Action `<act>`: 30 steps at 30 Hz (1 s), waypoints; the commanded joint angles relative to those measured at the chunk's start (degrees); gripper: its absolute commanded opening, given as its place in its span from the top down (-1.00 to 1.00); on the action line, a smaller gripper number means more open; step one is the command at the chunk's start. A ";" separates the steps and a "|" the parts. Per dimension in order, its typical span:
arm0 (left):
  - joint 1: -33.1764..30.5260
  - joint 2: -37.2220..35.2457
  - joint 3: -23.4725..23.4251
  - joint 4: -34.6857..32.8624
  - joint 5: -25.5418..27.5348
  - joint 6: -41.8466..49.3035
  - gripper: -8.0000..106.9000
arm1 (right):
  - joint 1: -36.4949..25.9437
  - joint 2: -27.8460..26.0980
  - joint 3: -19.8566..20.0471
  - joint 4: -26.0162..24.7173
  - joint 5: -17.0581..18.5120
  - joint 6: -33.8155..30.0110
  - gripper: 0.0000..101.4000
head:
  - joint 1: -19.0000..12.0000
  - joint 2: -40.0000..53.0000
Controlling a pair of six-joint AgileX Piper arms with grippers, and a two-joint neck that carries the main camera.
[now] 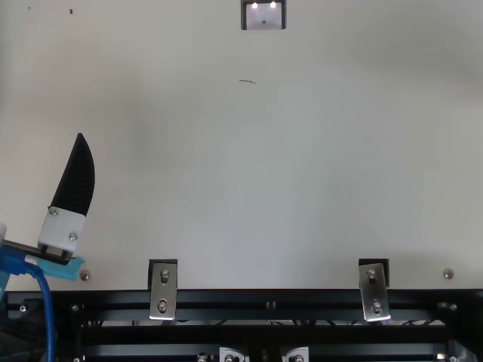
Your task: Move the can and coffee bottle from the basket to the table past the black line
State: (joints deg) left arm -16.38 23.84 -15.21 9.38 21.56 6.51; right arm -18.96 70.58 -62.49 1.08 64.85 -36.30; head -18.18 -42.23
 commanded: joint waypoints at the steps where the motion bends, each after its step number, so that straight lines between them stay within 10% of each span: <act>1: 0.00 0.00 0.00 0.00 0.00 0.00 -0.71 | -6.29 0.80 -0.21 0.35 -1.13 -1.27 1.00 | -1.12 -1.07; 30: 0.00 0.00 0.00 0.00 0.00 0.00 -0.71 | -28.90 17.59 -0.18 -0.05 -12.89 -12.21 1.00 | -1.12 -1.07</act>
State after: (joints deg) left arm -16.38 23.84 -15.21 9.38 21.56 6.51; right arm -47.59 87.88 -62.93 0.99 52.20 -48.33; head -18.18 -42.23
